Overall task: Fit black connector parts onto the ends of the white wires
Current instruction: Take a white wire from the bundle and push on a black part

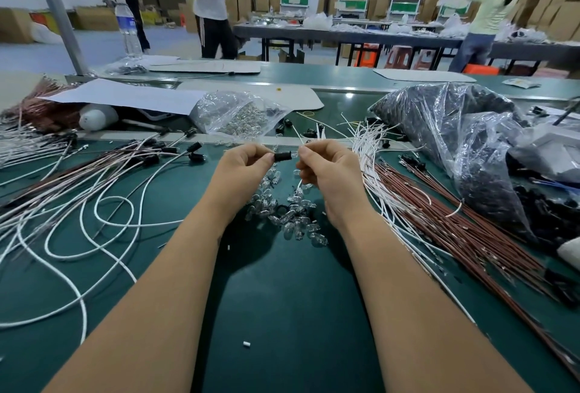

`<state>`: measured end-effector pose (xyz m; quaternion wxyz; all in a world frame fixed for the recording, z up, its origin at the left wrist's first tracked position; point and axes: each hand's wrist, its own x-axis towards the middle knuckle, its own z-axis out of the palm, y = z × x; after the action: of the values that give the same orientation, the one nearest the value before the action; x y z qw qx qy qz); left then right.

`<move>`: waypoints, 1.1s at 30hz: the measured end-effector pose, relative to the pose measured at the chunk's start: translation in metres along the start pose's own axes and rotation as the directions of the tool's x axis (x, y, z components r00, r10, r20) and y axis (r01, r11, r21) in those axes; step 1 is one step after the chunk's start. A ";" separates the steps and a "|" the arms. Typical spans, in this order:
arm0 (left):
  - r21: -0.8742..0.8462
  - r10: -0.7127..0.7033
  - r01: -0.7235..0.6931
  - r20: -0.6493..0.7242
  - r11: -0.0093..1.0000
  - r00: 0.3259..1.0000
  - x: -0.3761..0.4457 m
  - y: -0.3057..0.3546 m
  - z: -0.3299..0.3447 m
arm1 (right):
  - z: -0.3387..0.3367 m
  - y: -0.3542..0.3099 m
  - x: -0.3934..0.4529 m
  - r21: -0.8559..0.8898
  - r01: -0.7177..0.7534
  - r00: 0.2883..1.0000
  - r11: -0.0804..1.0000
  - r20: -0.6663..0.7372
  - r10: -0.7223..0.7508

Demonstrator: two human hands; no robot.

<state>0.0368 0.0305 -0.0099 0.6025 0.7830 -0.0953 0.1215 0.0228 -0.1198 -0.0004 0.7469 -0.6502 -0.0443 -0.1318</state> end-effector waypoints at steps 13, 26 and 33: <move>-0.051 0.010 -0.008 0.032 0.999 0.999 0.000 0.002 0.000 | 0.002 0.004 0.001 -0.041 0.005 1.000 0.999 0.001 -0.005; 0.028 0.042 -0.042 0.004 0.999 0.999 -0.006 0.003 -0.002 | 0.000 0.007 -0.001 -0.180 0.018 0.999 0.984 0.049 -0.010; -0.041 -0.036 0.035 -0.018 0.999 0.999 -0.003 -0.001 -0.002 | 0.005 0.011 -0.001 -0.014 -0.040 0.997 0.999 0.070 0.041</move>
<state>0.0344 0.0329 -0.0109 0.6214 0.7709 -0.0784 0.1160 0.0250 -0.1131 -0.0104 0.7434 -0.6598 -0.0563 -0.0940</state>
